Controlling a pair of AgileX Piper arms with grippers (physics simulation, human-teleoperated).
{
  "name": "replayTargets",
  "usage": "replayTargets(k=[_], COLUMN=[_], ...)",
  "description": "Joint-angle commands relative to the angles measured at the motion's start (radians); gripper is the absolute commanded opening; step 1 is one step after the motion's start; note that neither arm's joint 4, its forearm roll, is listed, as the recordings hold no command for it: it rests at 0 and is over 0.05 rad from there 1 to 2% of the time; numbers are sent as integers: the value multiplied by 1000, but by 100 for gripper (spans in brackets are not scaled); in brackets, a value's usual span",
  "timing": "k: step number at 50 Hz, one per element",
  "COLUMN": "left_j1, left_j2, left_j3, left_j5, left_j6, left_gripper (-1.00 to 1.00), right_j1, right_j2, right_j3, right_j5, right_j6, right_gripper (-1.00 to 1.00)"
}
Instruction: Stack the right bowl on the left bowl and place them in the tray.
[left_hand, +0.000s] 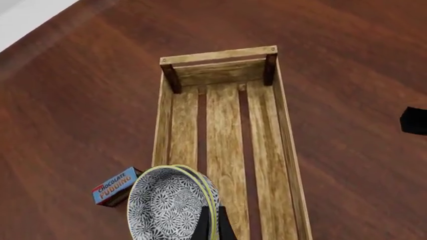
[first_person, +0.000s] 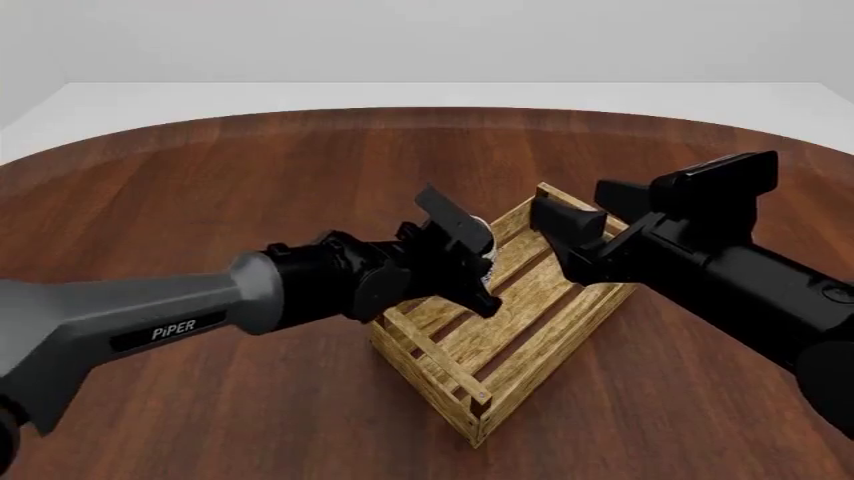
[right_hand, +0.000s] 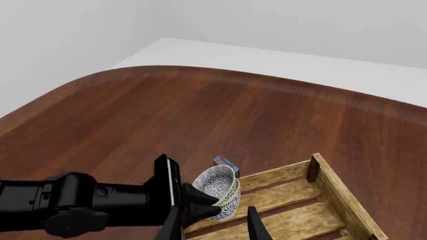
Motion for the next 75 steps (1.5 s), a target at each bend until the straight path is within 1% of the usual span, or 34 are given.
replayTargets(k=[1, 11, 22, 27, 40, 75], left_j1=[-13, -25, -28, -34, -41, -30], left_j2=[36, 63, 86, 95, 139, 225], left_j3=[-42, -59, -77, -100, -134, -162], left_j5=[4, 5, 11, 25, 36, 23], left_j6=[9, 11, 29, 20, 22, 44], left_gripper=[-100, -100, -100, -100, -100, -100], right_j1=[1, 1, 1, 3, 1, -1], right_j2=[2, -1, 0, 1, 7, 10], right_j3=[0, 1, 1, 0, 1, 1], right_j5=[-1, -1, -2, 0, -5, -5], right_j6=[-1, -1, -1, -2, -2, -5], right_gripper=[100, 100, 100, 100, 100, 100])
